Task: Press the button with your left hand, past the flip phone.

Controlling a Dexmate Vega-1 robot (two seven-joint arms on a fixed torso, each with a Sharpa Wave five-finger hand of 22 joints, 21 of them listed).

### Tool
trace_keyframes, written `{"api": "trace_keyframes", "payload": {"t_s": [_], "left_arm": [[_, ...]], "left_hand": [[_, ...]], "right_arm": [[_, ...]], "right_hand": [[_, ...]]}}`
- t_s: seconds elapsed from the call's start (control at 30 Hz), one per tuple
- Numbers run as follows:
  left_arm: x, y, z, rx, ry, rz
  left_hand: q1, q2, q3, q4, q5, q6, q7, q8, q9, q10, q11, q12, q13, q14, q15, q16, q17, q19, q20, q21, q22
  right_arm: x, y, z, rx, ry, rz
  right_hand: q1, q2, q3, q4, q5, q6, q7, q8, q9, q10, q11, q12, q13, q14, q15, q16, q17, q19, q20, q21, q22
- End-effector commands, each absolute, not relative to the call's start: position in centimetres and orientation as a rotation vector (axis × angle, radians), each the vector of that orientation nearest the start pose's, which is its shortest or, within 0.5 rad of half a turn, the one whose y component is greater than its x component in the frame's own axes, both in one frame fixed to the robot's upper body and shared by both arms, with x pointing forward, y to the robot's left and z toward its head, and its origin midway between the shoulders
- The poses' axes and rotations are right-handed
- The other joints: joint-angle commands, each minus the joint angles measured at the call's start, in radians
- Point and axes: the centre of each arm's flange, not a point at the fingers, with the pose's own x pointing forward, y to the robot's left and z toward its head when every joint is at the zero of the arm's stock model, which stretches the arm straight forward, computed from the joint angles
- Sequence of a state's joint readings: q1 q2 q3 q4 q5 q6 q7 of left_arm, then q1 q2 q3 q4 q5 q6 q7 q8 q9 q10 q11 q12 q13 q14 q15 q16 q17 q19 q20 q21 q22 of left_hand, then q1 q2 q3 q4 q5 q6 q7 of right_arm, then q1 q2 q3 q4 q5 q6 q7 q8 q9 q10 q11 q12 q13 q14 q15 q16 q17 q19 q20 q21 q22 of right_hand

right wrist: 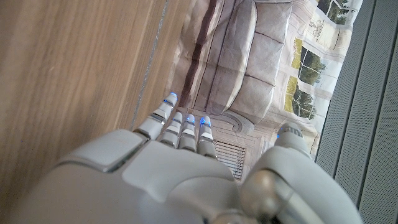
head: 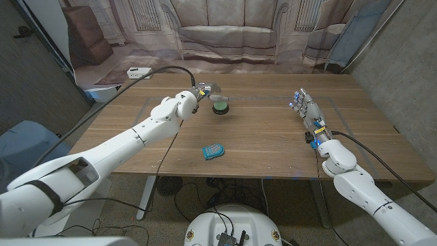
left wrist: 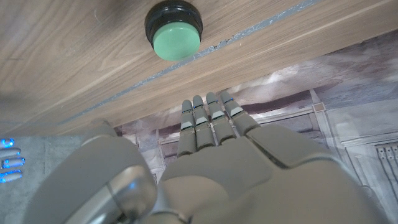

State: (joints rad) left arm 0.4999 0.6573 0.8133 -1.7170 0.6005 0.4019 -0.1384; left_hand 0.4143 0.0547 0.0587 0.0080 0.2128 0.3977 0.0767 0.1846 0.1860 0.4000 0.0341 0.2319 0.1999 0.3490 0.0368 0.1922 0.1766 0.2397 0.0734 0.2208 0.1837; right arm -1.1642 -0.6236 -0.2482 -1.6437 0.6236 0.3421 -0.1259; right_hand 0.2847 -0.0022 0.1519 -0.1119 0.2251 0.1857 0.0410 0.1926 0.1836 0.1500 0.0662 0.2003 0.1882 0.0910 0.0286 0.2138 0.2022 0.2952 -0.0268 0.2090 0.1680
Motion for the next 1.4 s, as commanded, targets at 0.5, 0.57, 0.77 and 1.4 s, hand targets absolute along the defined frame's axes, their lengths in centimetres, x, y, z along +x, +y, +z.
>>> {"api": "trace_keyframes", "payload": {"t_s": [0.5,0.57,0.77,1.4], "left_arm": [[60.1,19.7,7.8,1.172,-0.624,-0.028],[60.1,19.9,7.7,1.162,-0.625,-0.03],[60.2,20.7,7.4,1.085,-0.635,-0.078],[59.7,23.6,5.9,0.835,-0.663,-0.162]], "left_hand": [[0.009,0.016,0.006,-0.006,-0.004,-0.033,0.012,-0.005,0.0,-0.017,0.014,-0.011,0.004,-0.004,0.014,-0.004,0.004,0.011,0.003,-0.002,0.002],[0.009,0.017,0.006,-0.006,-0.004,-0.034,0.011,-0.005,0.0,-0.015,0.013,-0.011,0.004,-0.004,0.013,-0.003,0.004,0.011,0.003,-0.002,0.002],[0.009,0.017,0.006,-0.007,-0.005,-0.034,0.011,-0.003,0.0,-0.015,0.013,-0.011,0.004,-0.004,0.012,-0.003,0.004,0.011,0.003,-0.002,0.002],[0.007,0.02,0.005,-0.007,-0.007,-0.035,0.02,0.001,0.0,-0.012,0.024,-0.011,0.004,0.0,0.019,-0.001,0.004,0.015,0.003,-0.003,0.003]], "right_arm": [[56.5,-31.4,-6.2,0.03,-0.677,0.128],[56.5,-31.3,-6.2,0.027,-0.682,0.134],[56.7,-31.2,-5.9,0.021,-0.682,0.138],[56.9,-31.0,-5.7,0.02,-0.706,0.148]], "right_hand": [[0.003,0.001,-0.001,-0.004,-0.002,0.004,-0.002,0.001,0.002,0.011,-0.002,-0.003,0.003,0.01,-0.001,-0.002,0.002,0.007,-0.002,-0.007,0.003],[0.002,0.001,-0.001,-0.004,-0.003,0.004,-0.002,0.001,0.002,0.011,-0.003,-0.003,0.003,0.01,0.0,-0.002,0.003,0.007,-0.002,-0.007,0.003],[0.001,0.001,-0.002,-0.004,-0.003,0.003,-0.001,0.001,0.002,0.012,-0.002,-0.003,0.003,0.01,0.001,-0.002,0.003,0.008,-0.002,-0.008,0.003],[0.002,0.002,-0.004,-0.005,-0.004,0.004,-0.001,0.001,0.002,0.012,-0.002,-0.003,0.003,0.013,0.001,-0.001,0.003,0.01,-0.003,-0.009,0.003]]}}
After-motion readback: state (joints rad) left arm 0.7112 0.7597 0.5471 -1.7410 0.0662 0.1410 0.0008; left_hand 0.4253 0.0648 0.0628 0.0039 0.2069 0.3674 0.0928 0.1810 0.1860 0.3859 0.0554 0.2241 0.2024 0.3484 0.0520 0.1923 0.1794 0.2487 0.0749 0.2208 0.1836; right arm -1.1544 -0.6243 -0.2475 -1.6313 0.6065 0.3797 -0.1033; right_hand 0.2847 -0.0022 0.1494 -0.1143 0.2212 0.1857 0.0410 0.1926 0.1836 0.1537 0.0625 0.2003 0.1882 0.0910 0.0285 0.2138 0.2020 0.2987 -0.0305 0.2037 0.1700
